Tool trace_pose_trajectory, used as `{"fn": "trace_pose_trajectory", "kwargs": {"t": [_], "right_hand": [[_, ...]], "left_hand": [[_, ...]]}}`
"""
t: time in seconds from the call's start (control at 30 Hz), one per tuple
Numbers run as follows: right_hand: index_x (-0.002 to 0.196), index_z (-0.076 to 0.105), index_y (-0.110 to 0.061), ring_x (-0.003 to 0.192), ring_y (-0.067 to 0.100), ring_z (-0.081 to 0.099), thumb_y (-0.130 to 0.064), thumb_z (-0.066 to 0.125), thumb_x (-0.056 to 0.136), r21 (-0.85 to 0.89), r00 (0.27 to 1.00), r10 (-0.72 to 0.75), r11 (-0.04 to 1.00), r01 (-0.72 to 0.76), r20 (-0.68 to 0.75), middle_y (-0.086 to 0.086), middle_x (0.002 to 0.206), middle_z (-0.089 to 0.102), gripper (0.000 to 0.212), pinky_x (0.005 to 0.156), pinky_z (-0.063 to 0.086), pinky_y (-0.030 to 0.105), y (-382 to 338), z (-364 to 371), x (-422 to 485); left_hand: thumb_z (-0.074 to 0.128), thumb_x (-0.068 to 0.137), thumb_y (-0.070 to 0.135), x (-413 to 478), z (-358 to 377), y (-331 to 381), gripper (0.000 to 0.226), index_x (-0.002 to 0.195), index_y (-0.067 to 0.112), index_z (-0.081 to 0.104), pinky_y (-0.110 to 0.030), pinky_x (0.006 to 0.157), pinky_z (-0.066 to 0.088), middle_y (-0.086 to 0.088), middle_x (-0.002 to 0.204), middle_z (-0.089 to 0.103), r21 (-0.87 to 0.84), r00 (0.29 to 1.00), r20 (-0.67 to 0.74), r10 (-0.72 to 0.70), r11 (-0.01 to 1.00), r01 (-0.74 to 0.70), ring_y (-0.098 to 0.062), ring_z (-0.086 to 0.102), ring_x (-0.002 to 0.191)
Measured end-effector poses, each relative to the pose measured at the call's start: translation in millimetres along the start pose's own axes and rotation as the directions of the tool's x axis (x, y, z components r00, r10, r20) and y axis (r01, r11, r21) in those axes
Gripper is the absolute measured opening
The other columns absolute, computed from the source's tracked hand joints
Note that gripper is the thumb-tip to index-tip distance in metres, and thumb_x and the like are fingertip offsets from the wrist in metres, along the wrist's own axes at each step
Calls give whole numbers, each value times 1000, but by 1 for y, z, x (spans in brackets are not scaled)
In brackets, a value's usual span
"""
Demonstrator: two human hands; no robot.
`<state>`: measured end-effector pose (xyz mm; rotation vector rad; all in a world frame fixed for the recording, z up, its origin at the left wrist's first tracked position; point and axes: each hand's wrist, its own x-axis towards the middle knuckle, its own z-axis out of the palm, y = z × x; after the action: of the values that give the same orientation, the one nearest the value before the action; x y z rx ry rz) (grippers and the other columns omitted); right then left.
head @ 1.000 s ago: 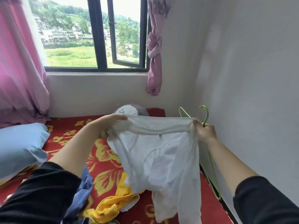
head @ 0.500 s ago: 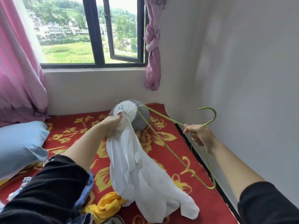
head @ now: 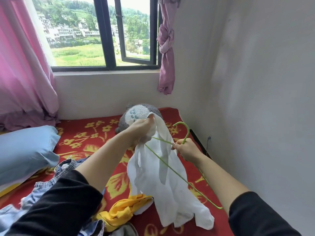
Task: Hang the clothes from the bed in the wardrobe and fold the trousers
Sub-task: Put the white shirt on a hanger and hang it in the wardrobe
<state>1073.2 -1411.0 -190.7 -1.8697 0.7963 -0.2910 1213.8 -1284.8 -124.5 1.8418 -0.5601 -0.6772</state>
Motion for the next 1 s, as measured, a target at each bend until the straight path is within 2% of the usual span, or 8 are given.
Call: {"fn": "trace_pose_trajectory", "kwargs": {"t": [0.17,0.27,0.33,0.43,0.53,0.63,0.9,1.0], "right_hand": [[65,55,-5,40,12,23,-1,49,92,346,997,-61,936,71,-39,0,49,32,28,42,15,21,-17,4,-1],[58,50,-4,42,14,29,10,41,82,315,989,-127,938,145,-75,-3,45,38,29,38,23,18,-25,5,-4],[68,60,3,42,10,37,13,37,79,293,986,-152,942,165,-66,-3,47,45,27,39,30,17,-31,6,-9],[60,46,-8,42,12,22,8,38,74,352,982,-157,929,112,102,1,51,33,23,44,14,22,-35,9,-18],[59,47,-4,49,17,29,-6,41,65,403,937,-168,915,32,307,8,58,39,8,51,18,30,-38,8,-25],[58,64,-10,55,15,51,1,31,73,447,916,-119,892,-72,384,5,62,59,38,58,38,27,-33,-1,-22],[81,60,-16,60,0,53,-21,77,78,1,906,-149,987,162,395,-14,66,61,18,58,39,19,-25,18,-15],[99,67,-8,87,11,62,-18,65,77,56,880,-108,994,92,463,-2,91,68,24,89,52,41,-32,23,-17]], "left_hand": [[59,92,38,-16,-19,-7,27,114,24,66,-24,61,51,4,85,69,115,867,497,-42,993,-17,-10,64,72],[65,82,19,-5,-24,-14,39,117,36,65,-24,84,48,-1,123,60,276,933,287,216,914,-296,-11,54,106],[62,78,20,3,-27,-19,54,129,36,55,-32,103,33,0,135,45,615,900,89,427,687,-387,-18,34,125],[57,85,26,9,-29,-30,40,124,36,59,-39,107,18,6,128,53,851,871,191,453,365,-377,-19,37,128],[55,89,23,11,-32,-30,17,90,22,72,-32,97,28,0,93,68,809,857,158,491,433,-398,-23,58,98],[59,87,13,8,-37,-28,15,77,11,70,-33,85,37,-2,76,61,704,827,162,538,525,-479,-22,56,80],[59,86,11,8,-45,-27,14,79,16,71,-26,78,41,3,85,62,552,841,230,490,646,-527,-16,55,82],[59,84,6,10,-48,-30,18,78,17,71,-21,74,40,4,84,62,556,836,254,487,634,-538,-14,56,82]]}}
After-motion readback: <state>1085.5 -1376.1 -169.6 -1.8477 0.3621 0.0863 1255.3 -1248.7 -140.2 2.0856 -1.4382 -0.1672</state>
